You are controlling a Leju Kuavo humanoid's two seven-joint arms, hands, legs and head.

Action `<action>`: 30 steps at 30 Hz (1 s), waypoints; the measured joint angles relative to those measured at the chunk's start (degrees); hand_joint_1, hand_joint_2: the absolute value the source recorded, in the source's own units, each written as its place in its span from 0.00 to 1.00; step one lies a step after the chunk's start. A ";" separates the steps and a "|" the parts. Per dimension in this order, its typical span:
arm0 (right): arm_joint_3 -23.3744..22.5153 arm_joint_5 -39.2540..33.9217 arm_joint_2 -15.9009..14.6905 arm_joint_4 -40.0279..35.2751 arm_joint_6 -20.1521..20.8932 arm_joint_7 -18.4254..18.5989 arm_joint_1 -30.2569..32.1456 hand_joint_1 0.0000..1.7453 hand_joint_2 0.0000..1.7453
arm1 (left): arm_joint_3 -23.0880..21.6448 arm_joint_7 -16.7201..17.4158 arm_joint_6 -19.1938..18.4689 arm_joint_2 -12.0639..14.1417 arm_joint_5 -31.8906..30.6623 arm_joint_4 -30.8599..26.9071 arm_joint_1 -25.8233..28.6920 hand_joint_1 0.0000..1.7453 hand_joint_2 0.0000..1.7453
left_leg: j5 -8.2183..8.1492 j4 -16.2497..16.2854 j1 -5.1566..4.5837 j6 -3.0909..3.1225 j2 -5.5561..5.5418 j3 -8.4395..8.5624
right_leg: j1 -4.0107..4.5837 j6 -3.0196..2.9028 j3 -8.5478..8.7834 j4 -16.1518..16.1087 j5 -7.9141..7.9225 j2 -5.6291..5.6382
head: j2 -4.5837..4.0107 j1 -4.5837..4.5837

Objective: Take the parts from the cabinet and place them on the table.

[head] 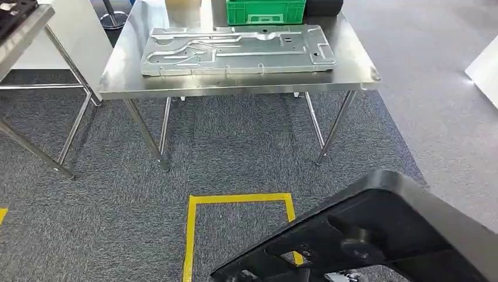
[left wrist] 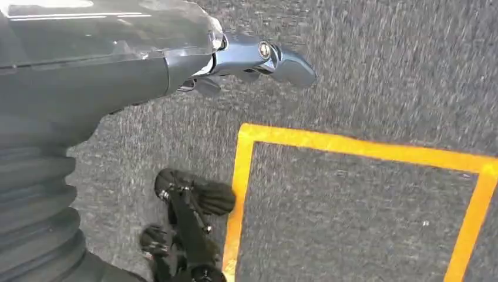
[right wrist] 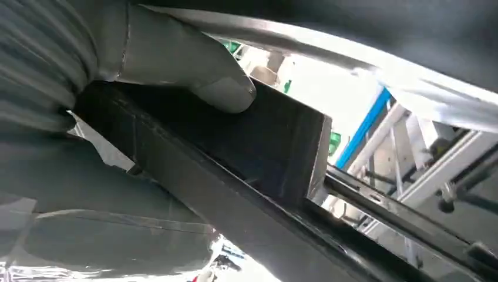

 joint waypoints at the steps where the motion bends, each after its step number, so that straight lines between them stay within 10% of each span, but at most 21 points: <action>1: -0.37 0.46 0.59 0.00 1.46 0.81 -0.12 1.00 1.00 | 0.00 0.07 0.00 -0.02 0.00 0.00 -0.02 0.00 1.00 | -0.66 0.00 0.17 -0.27 -0.03 0.95 | -0.14 0.12 0.79 -4.25 3.37 -0.02 | 0.00 0.02; 3: -1.67 1.16 2.74 0.33 5.61 2.98 -0.70 1.00 1.00 | 0.00 0.09 -0.07 0.02 -0.17 0.00 -0.19 0.00 1.00 | -1.86 -0.05 0.23 -1.02 0.11 2.01 | -0.03 -0.24 0.93 -8.73 9.98 -0.38 | 0.00 0.00; 8: -4.27 -0.24 5.73 1.82 10.44 4.99 -2.84 1.00 1.00 | -0.02 0.02 -0.63 0.22 -0.48 0.00 -0.72 0.00 1.00 | -1.25 1.93 0.24 -2.97 0.38 1.92 | 0.15 -2.88 2.87 -10.94 8.86 -0.21 | 0.02 -0.18; 10: -5.14 -0.96 5.86 2.67 10.94 4.33 -3.13 1.00 1.00 | -0.02 0.02 -0.66 0.20 -0.19 0.00 -0.96 0.00 1.00 | -1.61 8.83 0.37 -3.08 0.42 -2.02 | 0.18 -3.60 4.51 -11.51 8.09 -0.51 | 0.00 -0.57; 12: -5.73 -1.09 5.86 4.15 11.38 3.57 -3.45 1.00 1.00 | 0.00 0.05 -0.41 0.20 0.20 0.00 -0.87 0.00 1.00 | -5.55 15.53 0.36 -3.07 0.41 -7.37 | 0.23 -3.74 5.52 -11.57 7.08 -0.58 | 0.00 -0.57; 14: -6.17 -1.05 5.86 5.49 11.42 3.11 -3.81 1.00 1.00 | 0.02 0.09 -0.26 0.15 0.48 0.00 -0.42 0.00 1.00 | -7.20 16.80 0.37 -3.19 0.43 -10.63 | 0.27 -3.80 6.96 -11.57 5.88 -0.73 | 0.00 -0.57; 16: -6.41 -1.02 5.86 6.38 11.44 2.96 -4.27 1.00 1.00 | 0.04 0.11 -0.15 0.13 0.63 0.00 -0.33 0.00 1.00 | -2.70 10.51 0.36 -2.99 0.65 -10.13 | 0.32 -3.54 8.86 -11.58 4.48 -1.14 | 0.00 -0.59; 18: -6.52 -0.91 5.86 7.02 11.33 2.91 -4.79 1.00 1.00 | 0.18 0.11 0.13 0.13 0.70 0.00 -0.28 0.00 1.00 | 6.36 2.71 0.22 -2.24 1.49 -8.73 | 0.39 -2.96 10.39 -11.70 2.98 -1.40 | 0.00 -0.59; 22: -6.91 -1.59 5.84 7.91 11.20 2.69 -5.54 1.00 1.00 | 0.46 0.13 0.42 0.17 0.96 -0.02 0.09 0.00 1.00 | 4.73 2.36 -0.45 -0.99 1.27 -8.05 | 0.44 -1.04 12.13 -11.18 2.60 -1.59 | 0.00 -0.52; 25: -7.17 -1.81 5.77 8.11 11.16 2.56 -6.12 1.00 1.00 | 0.52 0.11 0.44 0.17 1.05 -0.02 -0.24 0.00 1.00 | 4.32 0.57 -0.13 -0.12 0.87 -4.86 | 0.18 -0.53 7.94 -3.28 3.51 -0.84 | 0.00 -0.26; 28: -7.33 -1.79 5.60 8.57 11.03 2.48 -6.12 1.00 1.00 | 0.61 0.11 0.44 0.15 1.05 -0.02 -0.29 0.00 1.00 | 3.04 0.08 -0.15 0.07 0.34 -3.19 | 0.25 -0.13 -0.26 4.83 -2.38 -0.52 | 0.00 -0.24; 30: -7.35 -1.77 5.31 8.74 10.30 1.67 -6.10 1.00 1.00 | 0.68 0.04 0.39 0.15 1.05 -0.02 -0.22 0.00 1.00 | 1.75 0.08 -0.16 -0.01 0.01 -1.60 | 0.26 -0.40 -2.28 3.00 -3.09 -0.52 | 0.00 -0.24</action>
